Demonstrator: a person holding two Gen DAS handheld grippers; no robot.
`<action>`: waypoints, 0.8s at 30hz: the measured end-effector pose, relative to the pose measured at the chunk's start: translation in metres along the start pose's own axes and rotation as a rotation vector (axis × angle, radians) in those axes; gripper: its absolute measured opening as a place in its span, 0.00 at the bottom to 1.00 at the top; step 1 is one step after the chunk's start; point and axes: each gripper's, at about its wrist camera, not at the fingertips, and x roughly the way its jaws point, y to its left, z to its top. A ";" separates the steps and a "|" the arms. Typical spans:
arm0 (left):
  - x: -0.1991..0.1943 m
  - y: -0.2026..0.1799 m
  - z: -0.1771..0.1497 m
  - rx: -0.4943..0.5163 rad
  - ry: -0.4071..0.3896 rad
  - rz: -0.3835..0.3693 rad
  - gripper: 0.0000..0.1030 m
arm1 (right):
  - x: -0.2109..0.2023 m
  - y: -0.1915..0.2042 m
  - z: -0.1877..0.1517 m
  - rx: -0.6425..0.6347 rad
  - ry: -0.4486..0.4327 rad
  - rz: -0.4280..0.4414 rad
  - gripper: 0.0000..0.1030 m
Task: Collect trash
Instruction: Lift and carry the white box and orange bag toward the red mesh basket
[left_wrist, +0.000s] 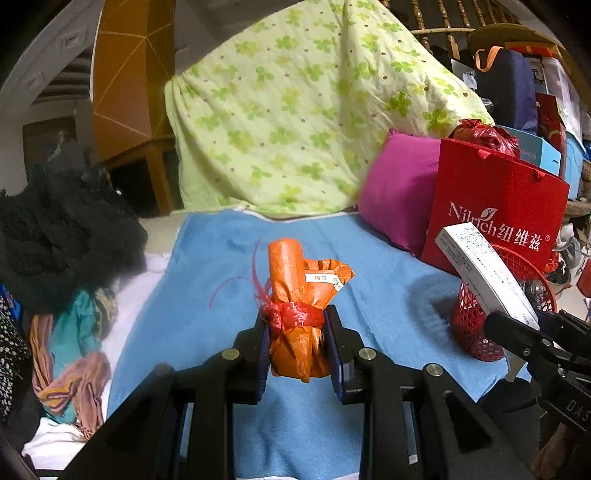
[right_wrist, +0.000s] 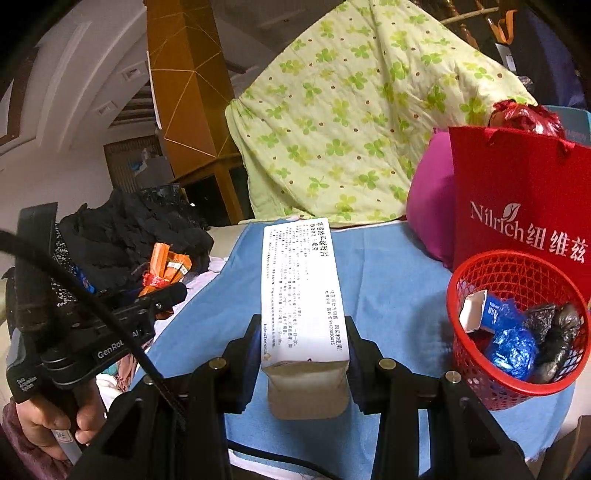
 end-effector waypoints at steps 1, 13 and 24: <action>-0.001 -0.001 0.000 0.005 -0.003 0.004 0.28 | -0.001 0.000 0.000 0.000 -0.003 0.001 0.42; -0.012 -0.014 0.004 0.048 -0.033 0.027 0.28 | -0.008 -0.005 0.000 0.020 -0.016 0.010 0.42; -0.014 -0.017 0.001 0.066 -0.035 0.028 0.29 | -0.013 -0.006 0.000 0.020 -0.028 0.014 0.42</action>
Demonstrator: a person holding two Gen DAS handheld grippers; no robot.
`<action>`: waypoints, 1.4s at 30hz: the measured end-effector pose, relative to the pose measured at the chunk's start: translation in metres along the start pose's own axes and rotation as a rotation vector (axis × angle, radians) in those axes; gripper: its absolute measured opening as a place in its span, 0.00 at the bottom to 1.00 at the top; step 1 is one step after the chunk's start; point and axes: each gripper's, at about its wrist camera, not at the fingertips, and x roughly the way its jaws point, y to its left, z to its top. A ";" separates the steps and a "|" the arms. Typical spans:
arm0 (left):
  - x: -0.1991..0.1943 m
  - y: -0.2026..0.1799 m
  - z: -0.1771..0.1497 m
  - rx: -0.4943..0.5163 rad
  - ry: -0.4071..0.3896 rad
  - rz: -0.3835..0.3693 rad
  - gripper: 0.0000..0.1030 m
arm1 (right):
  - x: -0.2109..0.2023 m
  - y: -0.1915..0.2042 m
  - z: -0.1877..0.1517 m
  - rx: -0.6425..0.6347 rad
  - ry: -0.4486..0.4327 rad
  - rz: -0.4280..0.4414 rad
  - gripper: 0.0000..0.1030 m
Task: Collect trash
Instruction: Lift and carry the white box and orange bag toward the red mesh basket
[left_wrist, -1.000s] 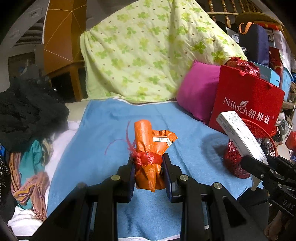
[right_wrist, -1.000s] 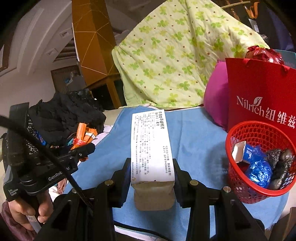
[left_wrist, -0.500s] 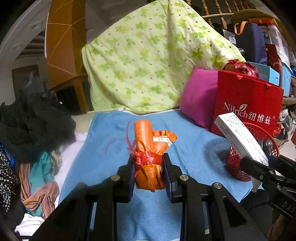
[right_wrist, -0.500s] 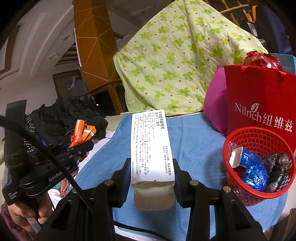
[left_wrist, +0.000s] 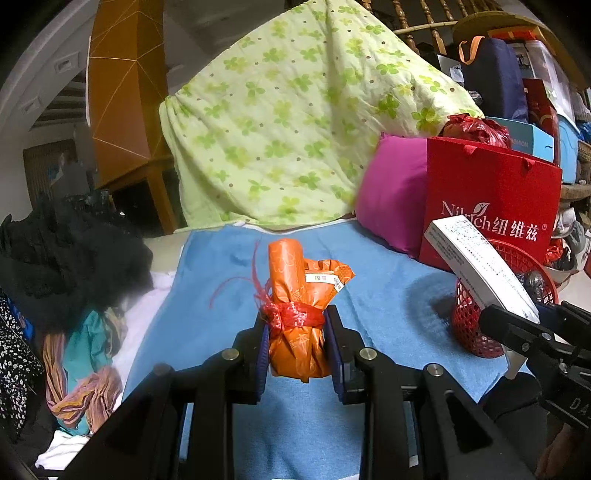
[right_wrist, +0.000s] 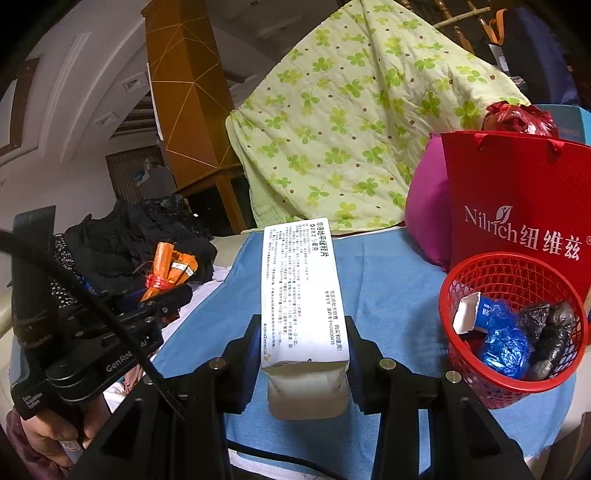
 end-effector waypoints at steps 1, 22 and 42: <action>0.000 0.000 0.000 0.002 0.001 0.001 0.29 | 0.000 0.000 0.000 0.000 -0.002 0.000 0.42; 0.002 -0.007 -0.001 0.035 0.010 -0.015 0.29 | -0.010 -0.007 -0.004 0.026 -0.017 -0.002 0.42; 0.006 -0.018 0.001 0.080 0.019 -0.032 0.29 | -0.019 -0.023 -0.005 0.054 -0.032 -0.014 0.42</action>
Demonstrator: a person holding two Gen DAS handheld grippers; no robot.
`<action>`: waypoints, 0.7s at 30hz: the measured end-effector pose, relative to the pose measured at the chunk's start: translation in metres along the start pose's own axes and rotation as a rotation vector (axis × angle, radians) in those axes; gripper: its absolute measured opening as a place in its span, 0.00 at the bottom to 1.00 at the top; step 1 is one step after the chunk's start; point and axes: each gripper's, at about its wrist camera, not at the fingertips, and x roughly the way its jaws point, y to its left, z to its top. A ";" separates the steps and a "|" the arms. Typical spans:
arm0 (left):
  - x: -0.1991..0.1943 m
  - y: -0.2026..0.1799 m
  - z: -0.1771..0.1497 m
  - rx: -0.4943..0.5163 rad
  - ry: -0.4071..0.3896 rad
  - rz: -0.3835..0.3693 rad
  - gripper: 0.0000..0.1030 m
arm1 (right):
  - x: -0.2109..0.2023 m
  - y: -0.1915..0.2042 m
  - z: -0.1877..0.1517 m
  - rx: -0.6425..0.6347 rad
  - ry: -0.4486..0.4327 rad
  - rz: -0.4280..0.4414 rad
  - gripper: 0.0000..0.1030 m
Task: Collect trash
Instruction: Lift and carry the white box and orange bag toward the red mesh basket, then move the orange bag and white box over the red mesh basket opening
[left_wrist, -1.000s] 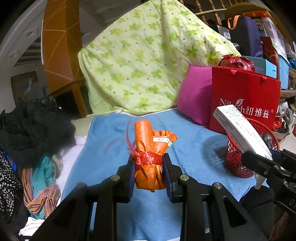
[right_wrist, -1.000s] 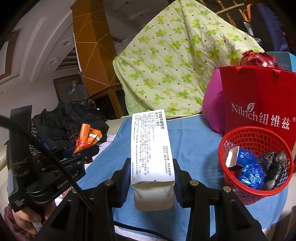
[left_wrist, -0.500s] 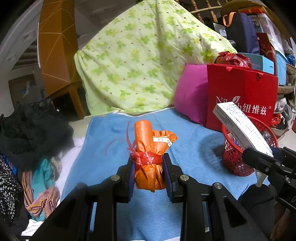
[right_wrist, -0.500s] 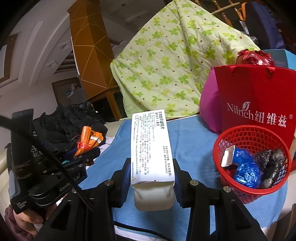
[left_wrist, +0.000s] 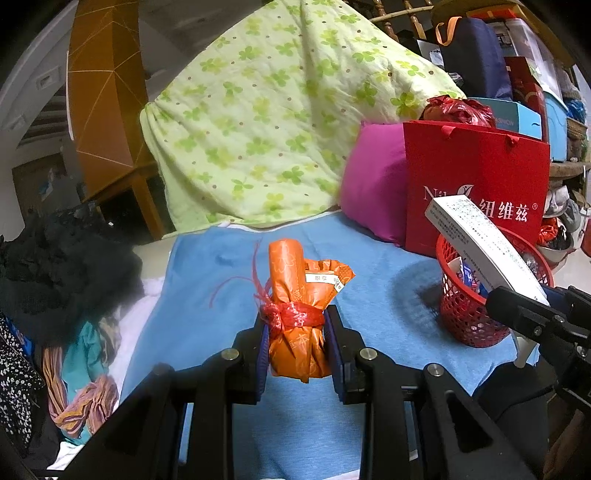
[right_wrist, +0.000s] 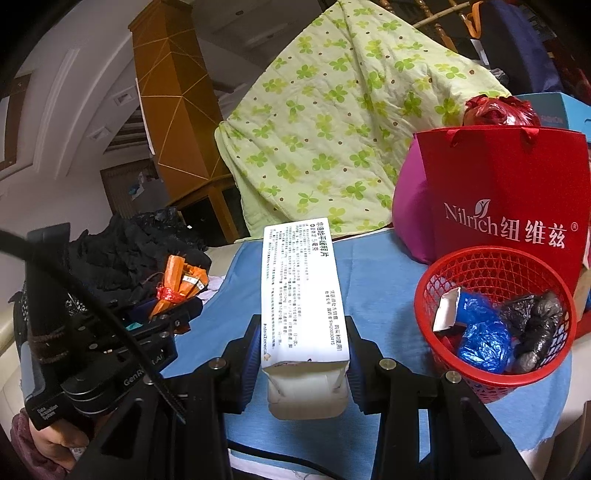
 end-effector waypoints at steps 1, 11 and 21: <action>0.000 -0.001 0.000 0.003 -0.001 0.000 0.29 | 0.000 -0.001 0.000 0.001 -0.001 0.000 0.42; 0.002 -0.006 0.001 0.021 0.004 -0.011 0.29 | -0.003 -0.010 0.002 0.019 -0.006 -0.008 0.42; 0.004 -0.014 0.002 0.037 0.010 -0.023 0.29 | -0.007 -0.020 0.001 0.035 -0.011 -0.018 0.42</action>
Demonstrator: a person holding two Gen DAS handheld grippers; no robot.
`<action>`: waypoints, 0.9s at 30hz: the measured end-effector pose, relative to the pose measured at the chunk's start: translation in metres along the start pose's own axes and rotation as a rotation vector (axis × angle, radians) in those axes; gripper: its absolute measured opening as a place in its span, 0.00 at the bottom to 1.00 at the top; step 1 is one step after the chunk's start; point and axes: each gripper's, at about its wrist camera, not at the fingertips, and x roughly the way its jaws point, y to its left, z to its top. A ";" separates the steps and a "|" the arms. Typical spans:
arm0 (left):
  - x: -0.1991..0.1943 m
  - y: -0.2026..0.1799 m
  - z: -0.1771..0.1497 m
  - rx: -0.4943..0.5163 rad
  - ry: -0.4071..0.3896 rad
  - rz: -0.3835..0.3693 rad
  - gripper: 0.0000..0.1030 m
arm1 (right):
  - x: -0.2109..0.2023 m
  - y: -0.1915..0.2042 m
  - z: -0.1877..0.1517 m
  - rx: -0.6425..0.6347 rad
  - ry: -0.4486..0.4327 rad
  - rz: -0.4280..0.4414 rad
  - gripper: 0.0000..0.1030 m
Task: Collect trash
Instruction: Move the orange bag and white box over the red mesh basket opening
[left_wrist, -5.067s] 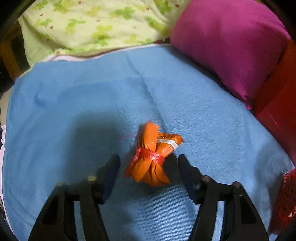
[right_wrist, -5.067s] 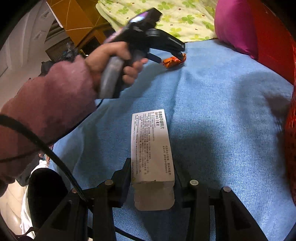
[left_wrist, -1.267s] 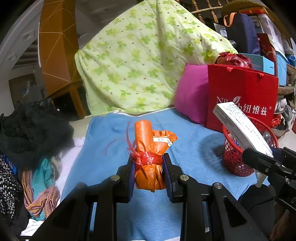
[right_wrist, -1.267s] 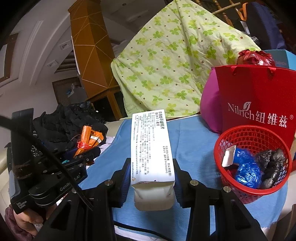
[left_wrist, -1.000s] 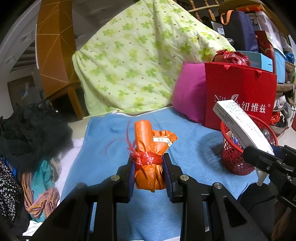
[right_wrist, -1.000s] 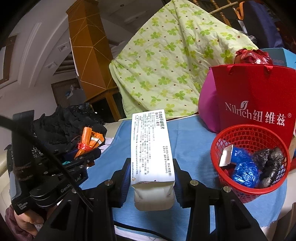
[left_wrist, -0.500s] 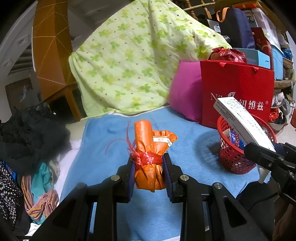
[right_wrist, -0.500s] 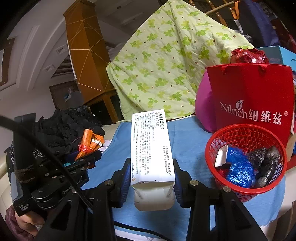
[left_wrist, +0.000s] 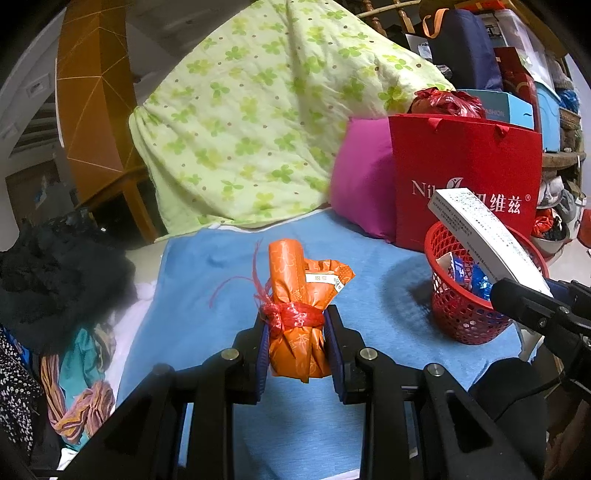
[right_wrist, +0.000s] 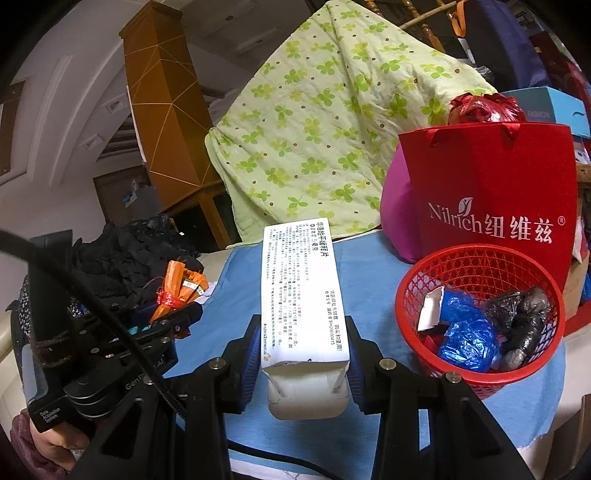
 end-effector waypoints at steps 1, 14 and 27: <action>0.000 -0.002 0.000 0.003 0.001 0.000 0.29 | -0.001 -0.001 0.000 0.000 -0.002 -0.004 0.42; 0.003 -0.016 0.001 0.026 0.010 -0.011 0.29 | -0.004 -0.014 -0.001 0.022 -0.005 -0.013 0.42; 0.006 -0.033 0.003 0.051 0.017 -0.023 0.29 | -0.010 -0.029 -0.003 0.046 -0.011 -0.025 0.42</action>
